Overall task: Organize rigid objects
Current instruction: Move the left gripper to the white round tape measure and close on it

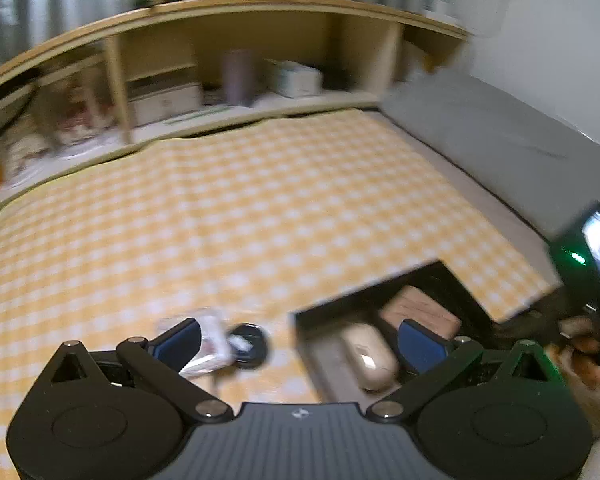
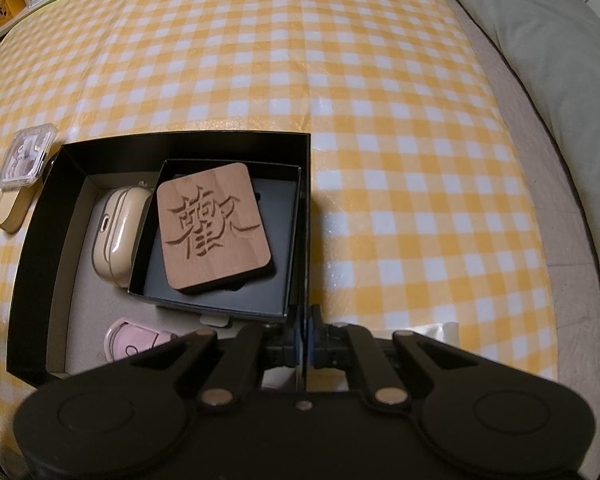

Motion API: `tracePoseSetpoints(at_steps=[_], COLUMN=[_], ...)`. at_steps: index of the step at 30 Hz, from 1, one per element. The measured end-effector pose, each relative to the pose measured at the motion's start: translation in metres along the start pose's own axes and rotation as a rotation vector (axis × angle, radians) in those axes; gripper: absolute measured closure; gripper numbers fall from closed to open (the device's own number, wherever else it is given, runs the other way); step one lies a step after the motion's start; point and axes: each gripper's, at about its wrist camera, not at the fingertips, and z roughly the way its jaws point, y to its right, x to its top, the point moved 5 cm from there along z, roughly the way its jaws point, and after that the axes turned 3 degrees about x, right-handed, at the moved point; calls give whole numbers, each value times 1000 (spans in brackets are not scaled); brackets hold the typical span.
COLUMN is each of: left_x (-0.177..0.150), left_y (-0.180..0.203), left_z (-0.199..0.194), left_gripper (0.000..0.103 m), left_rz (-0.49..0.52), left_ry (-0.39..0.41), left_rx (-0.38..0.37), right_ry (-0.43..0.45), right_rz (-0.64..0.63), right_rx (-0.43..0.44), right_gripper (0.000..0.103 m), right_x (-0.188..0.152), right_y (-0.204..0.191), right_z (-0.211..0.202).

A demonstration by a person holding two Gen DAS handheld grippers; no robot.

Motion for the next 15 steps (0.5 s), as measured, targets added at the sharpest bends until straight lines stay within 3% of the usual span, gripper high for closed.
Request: tracePoseSetpoints(at_steps=[7, 15], left_x=[-1, -28], left_y=[-64, -118], left_z=[17, 55], left_gripper=[0, 0], left_rz=[-118, -241], left_ry=[9, -102], left_rx=[168, 308], right_ry=[0, -1], right_rz=[0, 0], right_rx=[-1, 0], right_gripper=[99, 99], right_x=[-1, -1], right_y=[1, 1], right_z=[0, 1])
